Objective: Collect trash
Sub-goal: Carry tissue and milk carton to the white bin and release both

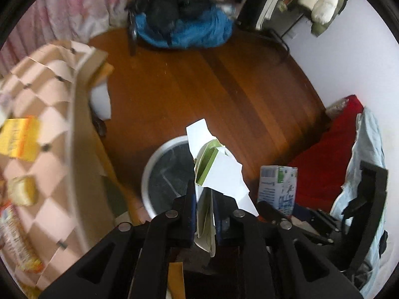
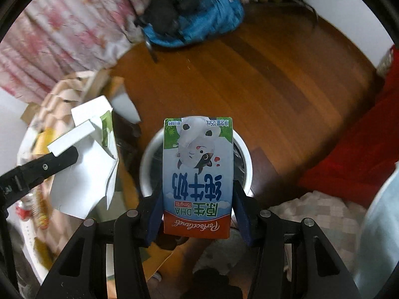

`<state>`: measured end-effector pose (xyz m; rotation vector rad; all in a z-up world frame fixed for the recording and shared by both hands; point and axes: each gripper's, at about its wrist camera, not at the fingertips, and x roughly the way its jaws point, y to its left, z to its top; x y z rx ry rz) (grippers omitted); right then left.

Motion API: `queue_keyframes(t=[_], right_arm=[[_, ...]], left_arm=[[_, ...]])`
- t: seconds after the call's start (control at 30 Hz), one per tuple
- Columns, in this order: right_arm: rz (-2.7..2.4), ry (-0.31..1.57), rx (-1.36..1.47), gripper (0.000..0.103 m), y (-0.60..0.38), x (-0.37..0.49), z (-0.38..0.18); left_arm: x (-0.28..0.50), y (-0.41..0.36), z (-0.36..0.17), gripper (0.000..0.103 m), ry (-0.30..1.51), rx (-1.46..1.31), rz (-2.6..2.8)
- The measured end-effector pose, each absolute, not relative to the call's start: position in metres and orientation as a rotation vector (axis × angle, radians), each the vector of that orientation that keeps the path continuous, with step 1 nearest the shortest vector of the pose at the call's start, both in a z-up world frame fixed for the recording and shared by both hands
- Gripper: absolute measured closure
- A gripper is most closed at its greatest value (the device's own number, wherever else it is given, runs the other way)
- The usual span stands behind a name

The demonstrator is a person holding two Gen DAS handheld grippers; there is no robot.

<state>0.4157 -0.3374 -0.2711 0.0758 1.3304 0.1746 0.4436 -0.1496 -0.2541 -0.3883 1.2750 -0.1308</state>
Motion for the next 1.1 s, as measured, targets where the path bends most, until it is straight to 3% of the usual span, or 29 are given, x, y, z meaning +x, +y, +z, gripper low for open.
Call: queue_keyframes(t=[0.03,0.1,0.17,0.23,0.3,0.33,0.4,0.67,1.1], right_arm=[[0.167,1.346,0.084,0.050,-0.338,0.420,-0.283],[0.158,1.377,0.091,0.050,-0.343,0.429,-0.305],[0.152,1.393,0.090,0.050,-0.347,0.434,-0.322],[0.149,1.405,0.085,0.049,-0.345,0.435,-0.333],[0.142,1.424,0.089,0.045,-0.344,0.436,-0.342],[0.131,1.437,0.092,0.026,-0.347,0.435,-0.344],[0.117,1.448,0.108,0.000,-0.346,0.439,-0.350],[0.039,1.459,0.032,0.000,-0.350,0.424,-0.337],[0.015,1.441,-0.015,0.000,-0.363,0.404,-0.292]], left_arm=[[0.448,-0.150,-0.259,0.087,1.286,-0.400,-0.134],[0.454,-0.153,-0.268,0.072,1.309,-0.408,-0.126],[0.459,-0.154,-0.275,0.022,1.324,-0.393,-0.106],[0.456,-0.155,-0.278,0.009,1.325,-0.383,-0.083],[0.450,-0.157,-0.277,0.006,1.343,-0.348,-0.045],[0.448,-0.157,-0.276,0.005,1.343,-0.331,-0.027],[0.439,-0.157,-0.271,0.005,1.329,-0.275,0.018],[0.418,-0.162,-0.260,0.004,1.293,-0.070,0.147],[0.398,-0.168,-0.246,0.004,1.294,-0.070,0.163]])
